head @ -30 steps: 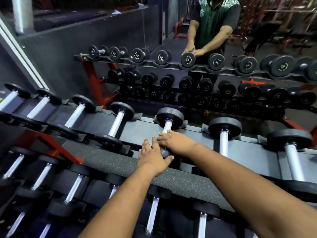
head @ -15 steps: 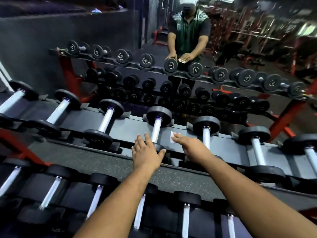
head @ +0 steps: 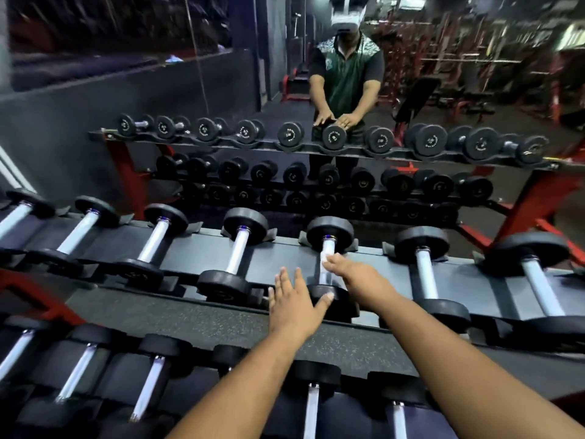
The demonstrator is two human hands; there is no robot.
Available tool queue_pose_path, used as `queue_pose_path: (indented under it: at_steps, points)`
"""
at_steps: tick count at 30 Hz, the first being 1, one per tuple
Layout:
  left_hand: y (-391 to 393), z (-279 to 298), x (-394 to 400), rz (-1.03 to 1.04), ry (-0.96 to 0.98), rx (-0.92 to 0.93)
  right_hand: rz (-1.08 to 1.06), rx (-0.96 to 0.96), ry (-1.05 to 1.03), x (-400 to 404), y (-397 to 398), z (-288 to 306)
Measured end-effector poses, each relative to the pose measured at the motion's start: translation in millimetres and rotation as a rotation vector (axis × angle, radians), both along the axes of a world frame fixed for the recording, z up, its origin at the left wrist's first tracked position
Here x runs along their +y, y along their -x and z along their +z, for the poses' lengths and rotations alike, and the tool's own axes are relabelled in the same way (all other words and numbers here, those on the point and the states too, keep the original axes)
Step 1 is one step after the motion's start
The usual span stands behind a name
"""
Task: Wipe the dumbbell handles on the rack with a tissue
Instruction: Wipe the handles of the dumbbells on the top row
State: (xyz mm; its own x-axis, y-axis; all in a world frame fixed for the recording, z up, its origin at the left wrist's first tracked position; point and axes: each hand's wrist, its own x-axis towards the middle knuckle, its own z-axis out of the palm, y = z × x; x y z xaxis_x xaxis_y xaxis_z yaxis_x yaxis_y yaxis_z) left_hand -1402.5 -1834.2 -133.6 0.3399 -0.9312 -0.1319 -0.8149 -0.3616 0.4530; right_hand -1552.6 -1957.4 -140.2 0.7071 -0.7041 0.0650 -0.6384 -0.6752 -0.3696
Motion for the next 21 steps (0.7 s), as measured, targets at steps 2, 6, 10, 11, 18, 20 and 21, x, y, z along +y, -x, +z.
queue_pose_path:
  at_steps: [2,6,10,11,18,20,21]
  points:
    - [10.6,-1.3,-6.8,-0.003,-0.034,0.046,0.171,0.125,0.013,-6.7,-5.5,-2.8]
    - [34.2,-7.4,-19.9,0.019,-0.057,0.047,0.370,0.328,0.115,-26.7,-3.3,1.1]
    - [32.6,-9.4,-22.1,0.036,-0.078,0.030,0.227,0.312,0.205,-41.9,-8.2,0.4]
    - [31.4,-8.6,-22.3,0.040,-0.084,0.034,0.194,0.292,0.222,-44.3,-10.0,-2.4]
    - [25.5,-7.0,-24.3,-0.001,-0.111,0.047,0.377,0.338,0.092,-38.5,5.6,-12.5]
    - [23.3,-5.5,-23.7,-0.012,-0.117,0.059,0.305,0.336,0.106,-44.5,-5.9,-7.4]
    - [21.6,-5.0,-23.4,-0.023,-0.120,0.067,0.251,0.323,0.097,-47.9,-13.7,-7.9]
